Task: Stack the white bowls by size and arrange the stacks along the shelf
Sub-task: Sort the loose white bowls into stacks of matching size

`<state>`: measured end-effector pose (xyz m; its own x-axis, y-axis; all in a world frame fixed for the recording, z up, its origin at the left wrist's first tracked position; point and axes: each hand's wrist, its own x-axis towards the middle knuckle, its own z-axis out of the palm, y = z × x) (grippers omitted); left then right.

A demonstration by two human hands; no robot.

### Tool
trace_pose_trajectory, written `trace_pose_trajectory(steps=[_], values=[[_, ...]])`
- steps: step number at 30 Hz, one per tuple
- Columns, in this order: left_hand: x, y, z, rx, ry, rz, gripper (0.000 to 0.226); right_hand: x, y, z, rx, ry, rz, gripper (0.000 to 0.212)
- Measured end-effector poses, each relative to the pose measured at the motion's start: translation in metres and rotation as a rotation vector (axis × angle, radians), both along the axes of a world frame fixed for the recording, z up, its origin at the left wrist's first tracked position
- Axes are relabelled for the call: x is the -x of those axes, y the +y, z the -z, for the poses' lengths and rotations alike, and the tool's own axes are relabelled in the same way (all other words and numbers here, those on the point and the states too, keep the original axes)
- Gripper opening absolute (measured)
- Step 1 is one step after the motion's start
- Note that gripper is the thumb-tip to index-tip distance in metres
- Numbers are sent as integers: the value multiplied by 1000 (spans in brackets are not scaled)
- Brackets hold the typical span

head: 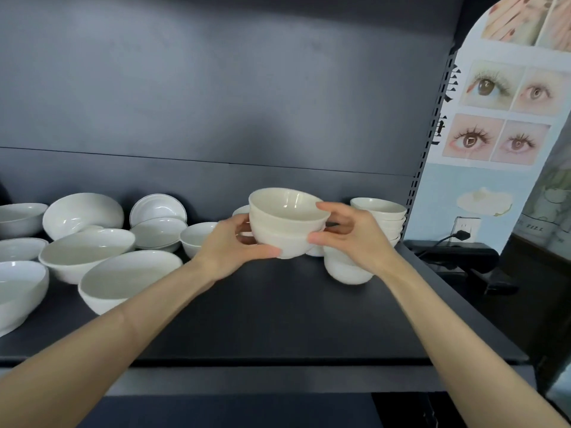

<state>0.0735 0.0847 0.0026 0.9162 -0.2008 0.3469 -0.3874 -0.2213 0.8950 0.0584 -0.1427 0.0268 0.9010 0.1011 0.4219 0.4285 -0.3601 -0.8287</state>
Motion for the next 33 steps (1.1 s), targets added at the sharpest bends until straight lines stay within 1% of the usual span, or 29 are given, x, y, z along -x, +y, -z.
trace_pose_trajectory(steps=[3, 5, 7, 9, 10, 13, 18, 21, 25, 30, 33], values=[[-17, -28, -17, 5, -41, -4, 62, -8, -27, -18, 16, -57, 38, 63], [-28, -51, -29, 19, -61, 22, 59, -17, -49, -28, 12, -82, 61, 64], [-43, -75, -38, 46, -63, 62, 58, -26, -72, -38, 17, -101, 85, 69], [-57, -98, -45, 58, -65, 83, 64, -35, -95, -47, 23, -117, 102, 75], [-65, -110, -48, 56, -71, 81, 65, -41, -107, -50, 20, -123, 104, 74], [-84, -142, -54, 45, -89, 68, 54, -58, -139, -57, 21, -121, 111, 68], [-109, -189, -54, 43, -71, 45, 55, -84, -184, -59, 30, -114, 115, 64], [-119, -207, -50, 58, -51, 24, 56, -99, -203, -55, 36, -94, 109, 63], [-127, -219, -37, 69, -1, 17, 59, -113, -215, -44, 58, -50, 98, 69], [-136, -225, -27, 5, 52, 23, 58, -125, -224, -31, 43, -9, 89, 67], [-140, -225, -25, -35, 62, 40, 52, -128, -226, -24, 32, 20, 80, 69]])
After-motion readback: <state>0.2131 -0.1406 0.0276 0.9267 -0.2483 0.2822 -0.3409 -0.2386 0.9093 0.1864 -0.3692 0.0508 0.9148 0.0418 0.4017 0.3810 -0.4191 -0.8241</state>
